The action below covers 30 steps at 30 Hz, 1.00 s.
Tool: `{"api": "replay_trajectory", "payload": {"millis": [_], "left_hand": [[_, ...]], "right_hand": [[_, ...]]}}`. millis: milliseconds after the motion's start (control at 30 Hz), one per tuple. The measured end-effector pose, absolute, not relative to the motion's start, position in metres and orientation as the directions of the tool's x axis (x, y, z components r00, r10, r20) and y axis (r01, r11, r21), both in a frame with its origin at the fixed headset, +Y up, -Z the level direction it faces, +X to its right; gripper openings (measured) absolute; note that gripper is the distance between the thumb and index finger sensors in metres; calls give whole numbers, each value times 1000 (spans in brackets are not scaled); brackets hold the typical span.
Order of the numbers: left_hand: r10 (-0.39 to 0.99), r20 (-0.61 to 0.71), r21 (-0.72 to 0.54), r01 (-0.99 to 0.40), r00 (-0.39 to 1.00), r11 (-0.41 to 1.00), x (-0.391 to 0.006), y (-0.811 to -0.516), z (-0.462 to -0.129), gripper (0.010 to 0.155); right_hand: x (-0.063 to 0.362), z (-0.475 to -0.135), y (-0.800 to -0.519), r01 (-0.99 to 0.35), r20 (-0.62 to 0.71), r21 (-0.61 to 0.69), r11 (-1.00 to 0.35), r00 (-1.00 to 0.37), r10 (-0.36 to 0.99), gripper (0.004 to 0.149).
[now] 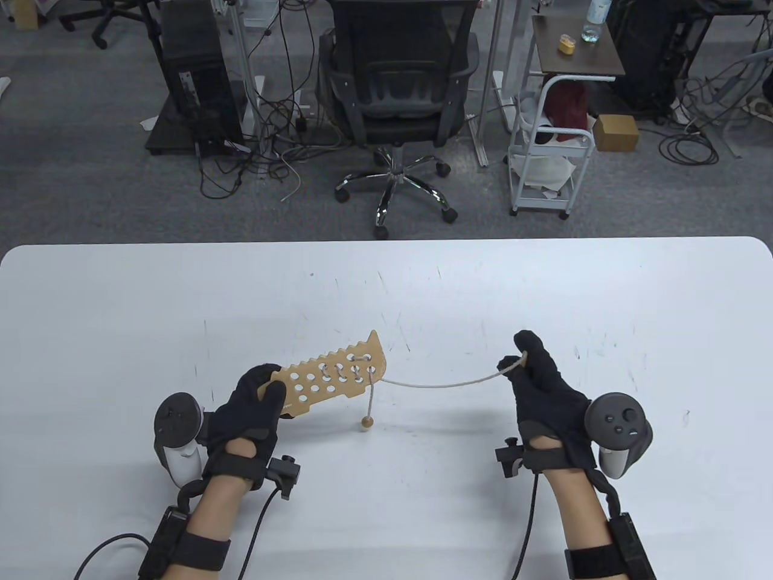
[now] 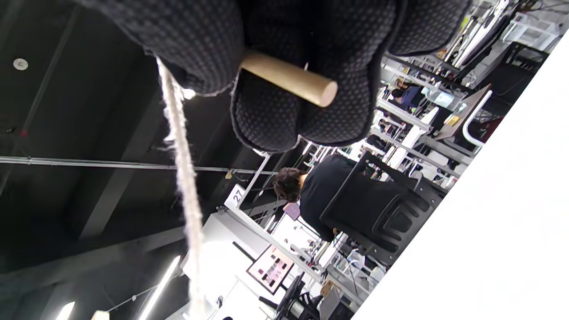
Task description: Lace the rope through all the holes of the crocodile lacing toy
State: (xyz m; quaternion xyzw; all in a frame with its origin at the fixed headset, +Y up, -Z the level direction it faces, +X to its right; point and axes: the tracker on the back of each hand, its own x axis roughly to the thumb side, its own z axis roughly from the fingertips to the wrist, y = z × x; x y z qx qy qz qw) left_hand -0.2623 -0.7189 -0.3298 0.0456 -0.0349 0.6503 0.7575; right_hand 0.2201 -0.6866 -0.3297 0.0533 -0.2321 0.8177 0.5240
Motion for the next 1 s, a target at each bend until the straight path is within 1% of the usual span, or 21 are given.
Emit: {"api": "replay_trajectory", "payload": {"millis": [67,133,333,600,933,1000], "left_hand": [[980,127,8,-988,152,152,-258,-716,-328,53],[979,140,-7,-988,149,152,-254,-714,-326,53],[974,171,-49,-987,146,156,-244,-707,-321,54],[970,200,-109,-981,136,160,-229,-702,-315,53],[965,225,-188,-966,135,179,-211,-700,-308,54],[964,231,-205,-961,134,183,-207,-699,-306,53]], "right_hand": [[216,-330,-688,-898,332,-285,-335,-421,844,50],[212,-330,-689,-900,342,-283,-332,-418,842,47],[200,-330,-693,-903,350,-246,-352,-421,837,43],[187,-329,-695,-893,356,-202,-402,-450,819,41],[168,-327,-700,-876,353,-126,-464,-477,805,43],[164,-327,-702,-885,354,-115,-451,-461,814,42]]}}
